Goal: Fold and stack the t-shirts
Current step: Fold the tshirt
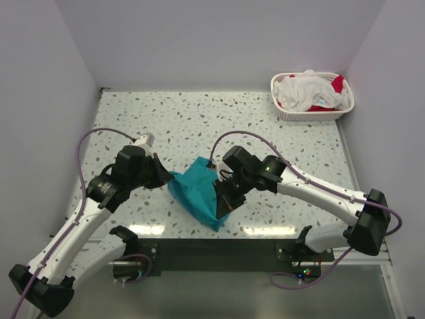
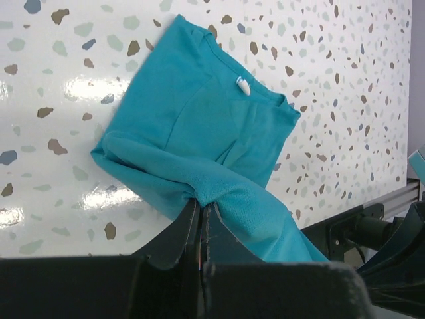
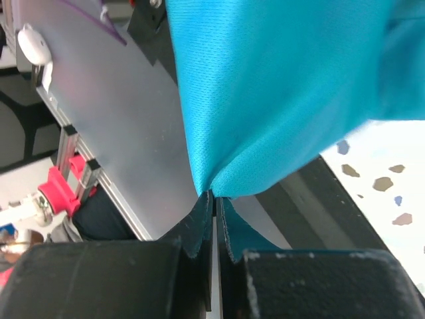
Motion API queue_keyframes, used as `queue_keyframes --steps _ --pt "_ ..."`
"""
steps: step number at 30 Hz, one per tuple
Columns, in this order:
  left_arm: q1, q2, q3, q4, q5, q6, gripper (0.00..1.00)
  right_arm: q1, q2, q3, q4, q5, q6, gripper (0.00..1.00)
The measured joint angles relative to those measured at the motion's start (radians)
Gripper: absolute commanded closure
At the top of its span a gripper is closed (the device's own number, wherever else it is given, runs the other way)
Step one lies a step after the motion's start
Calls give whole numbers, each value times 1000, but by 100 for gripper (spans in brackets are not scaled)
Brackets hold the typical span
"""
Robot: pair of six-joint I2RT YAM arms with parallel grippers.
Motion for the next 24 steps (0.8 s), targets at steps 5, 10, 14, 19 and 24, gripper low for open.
queue_keyframes --steps 5,10,14,19,24 --pt "0 149 52 63 -19 10 100 -160 -9 -57 36 -7 -11 100" --pt "8 391 93 173 -15 46 100 -333 62 -127 54 3 -62 100" --pt "21 590 162 264 4 80 100 -382 174 -142 105 9 -92 100" --pt "31 788 264 347 31 126 100 -472 277 -169 179 18 -108 100" --pt "45 923 298 410 63 154 100 -530 339 -177 224 27 -124 100"
